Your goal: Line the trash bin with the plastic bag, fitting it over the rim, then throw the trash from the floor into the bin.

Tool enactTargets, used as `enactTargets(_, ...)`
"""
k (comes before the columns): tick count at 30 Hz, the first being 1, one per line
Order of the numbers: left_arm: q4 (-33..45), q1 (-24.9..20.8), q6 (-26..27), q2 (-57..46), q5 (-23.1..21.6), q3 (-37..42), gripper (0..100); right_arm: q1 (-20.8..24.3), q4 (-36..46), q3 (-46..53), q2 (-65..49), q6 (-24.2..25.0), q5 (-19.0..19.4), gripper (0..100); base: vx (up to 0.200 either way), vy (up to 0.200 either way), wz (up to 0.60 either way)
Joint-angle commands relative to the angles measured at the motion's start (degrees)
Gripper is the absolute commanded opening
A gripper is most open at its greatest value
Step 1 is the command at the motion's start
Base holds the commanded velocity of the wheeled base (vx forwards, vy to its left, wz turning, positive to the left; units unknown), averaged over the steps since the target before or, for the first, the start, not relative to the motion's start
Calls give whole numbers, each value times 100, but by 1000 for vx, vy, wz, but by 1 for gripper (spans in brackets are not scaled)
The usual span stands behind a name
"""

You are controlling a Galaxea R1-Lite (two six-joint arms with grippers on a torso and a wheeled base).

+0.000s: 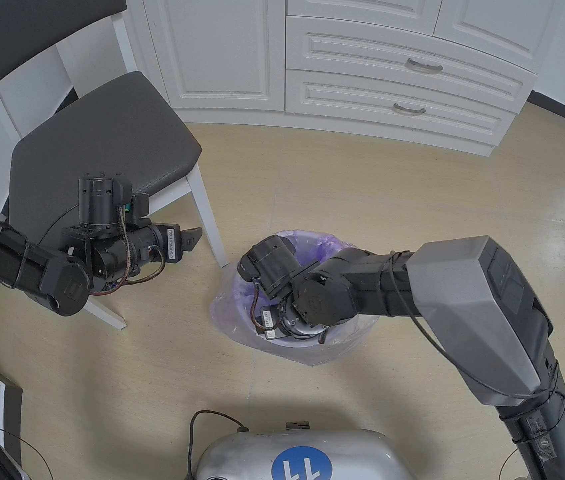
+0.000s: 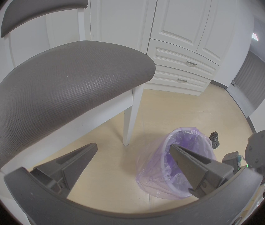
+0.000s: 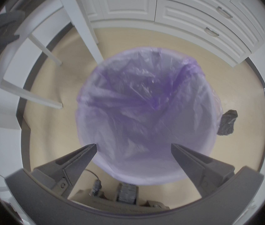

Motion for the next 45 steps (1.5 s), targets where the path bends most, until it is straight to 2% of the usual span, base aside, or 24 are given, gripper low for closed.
enactTargets(1, -29, 0, -4, 29, 8, 8, 100, 4, 588, -1, -311, 18, 34, 100, 0, 0, 0)
enactTargets(5, -29, 0, -4, 20, 8, 8, 100, 101, 676, 6, -425, 54, 43, 100, 0, 0, 0)
enactTargets(14, -29, 0, 5, -15, 8, 61, 100, 453, 615, 823, -434, 159, 210, 100, 0, 0, 0)
enactTargets(16, -29, 0, 5, -15, 8, 61, 100, 479, 544, 893, -417, 177, 210, 100, 0, 0, 0)
enactTargets(17, -29, 0, -4, -24, 8, 61, 100, 479, 175, 841, -390, 177, 192, 100, 0, 0, 0)
enactTargets(21, -29, 9, -4, -24, 8, 61, 100, 356, -273, 577, -487, 89, 201, 100, 0, 0, 0)
enactTargets(26, -29, 9, -4, -6, 8, 43, 100, 127, -308, 6, -373, 80, 201, 100, 0, 0, 0)
enactTargets(30, -29, 9, -4, 12, 8, 43, 100, -31, -387, -1, 49, 115, 166, 100, 0, 0, 0)
enactTargets(33, -38, 9, -4, 12, 8, 43, 100, -101, -721, -1, 243, 124, 157, 100, 0, 0, 0)
enactTargets(36, -38, 9, -4, 29, -1, 34, 100, -224, -1556, -1, 497, 133, 140, 100, 0, 0, 0)
enactTargets(38, -38, 9, -4, 29, -1, 34, 100, -224, -1556, -1, 497, 133, 140, 100, 0, 0, 0)
enactTargets(39, -187, 9, -13, 38, 8, 52, 100, -321, -2426, -1, 673, 133, 96, 100, 0, 0, 0)
enactTargets(45, -398, 9, -13, 135, 16, 69, 100, -453, -2787, -1, 673, 159, -115, 100, 0, 0, 0)
